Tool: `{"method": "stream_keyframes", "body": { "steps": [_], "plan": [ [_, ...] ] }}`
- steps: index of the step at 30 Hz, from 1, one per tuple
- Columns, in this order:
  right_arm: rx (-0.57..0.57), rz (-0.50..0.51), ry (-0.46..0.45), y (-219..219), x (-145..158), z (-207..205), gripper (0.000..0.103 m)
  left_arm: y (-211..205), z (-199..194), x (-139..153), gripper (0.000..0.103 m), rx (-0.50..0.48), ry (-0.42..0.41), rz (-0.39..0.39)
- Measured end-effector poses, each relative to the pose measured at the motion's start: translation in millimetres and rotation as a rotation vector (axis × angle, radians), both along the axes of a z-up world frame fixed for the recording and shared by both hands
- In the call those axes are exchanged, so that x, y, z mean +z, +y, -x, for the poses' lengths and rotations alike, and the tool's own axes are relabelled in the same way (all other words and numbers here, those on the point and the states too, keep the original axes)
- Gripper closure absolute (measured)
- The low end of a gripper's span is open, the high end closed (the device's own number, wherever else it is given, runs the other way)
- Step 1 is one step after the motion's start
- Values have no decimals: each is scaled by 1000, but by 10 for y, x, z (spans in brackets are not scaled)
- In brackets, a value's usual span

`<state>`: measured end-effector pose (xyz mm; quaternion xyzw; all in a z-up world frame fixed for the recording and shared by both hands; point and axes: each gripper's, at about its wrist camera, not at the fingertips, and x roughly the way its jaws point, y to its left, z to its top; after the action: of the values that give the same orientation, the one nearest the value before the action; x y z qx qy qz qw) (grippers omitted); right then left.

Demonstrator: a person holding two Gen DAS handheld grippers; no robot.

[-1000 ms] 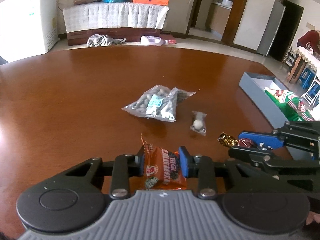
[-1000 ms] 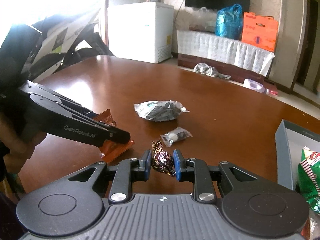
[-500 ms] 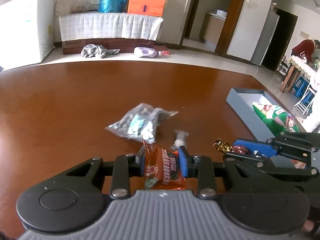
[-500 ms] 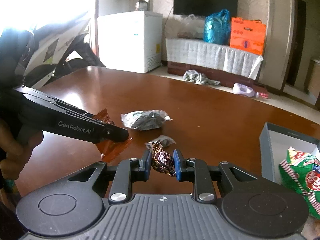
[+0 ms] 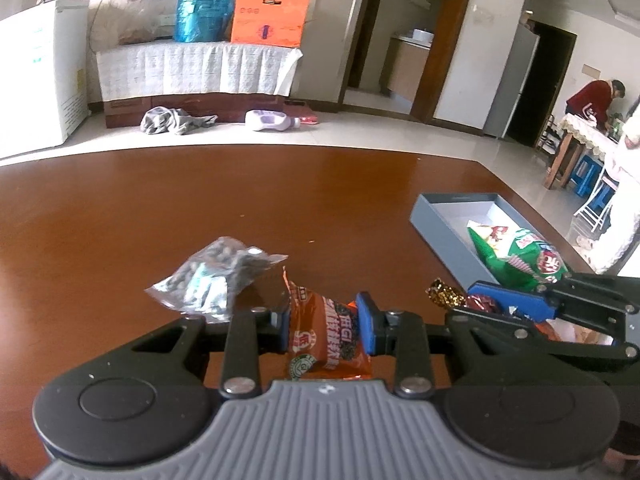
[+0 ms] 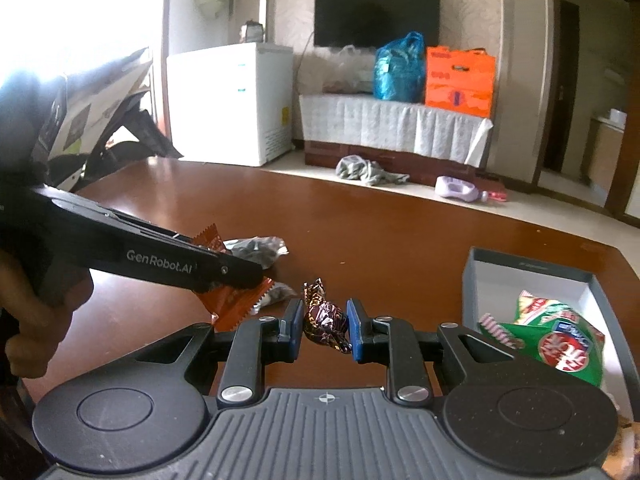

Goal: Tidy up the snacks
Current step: 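Carry the orange candy pack and chocolate candy toward the grey box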

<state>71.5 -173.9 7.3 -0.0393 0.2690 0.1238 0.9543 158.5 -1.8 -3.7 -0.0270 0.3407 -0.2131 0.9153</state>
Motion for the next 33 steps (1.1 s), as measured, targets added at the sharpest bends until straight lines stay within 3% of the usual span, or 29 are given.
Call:
{"method": "stream_keyframes", "body": {
  "steps": [16,33],
  "plan": [
    [-112,-5,-29,-538,68,236,78,-569,73,63,74,-118,-33,13],
    [-248,-3,-12,-1305,-47,556,78,-1512,265,46,74,-302,-66,36]
  ]
}}
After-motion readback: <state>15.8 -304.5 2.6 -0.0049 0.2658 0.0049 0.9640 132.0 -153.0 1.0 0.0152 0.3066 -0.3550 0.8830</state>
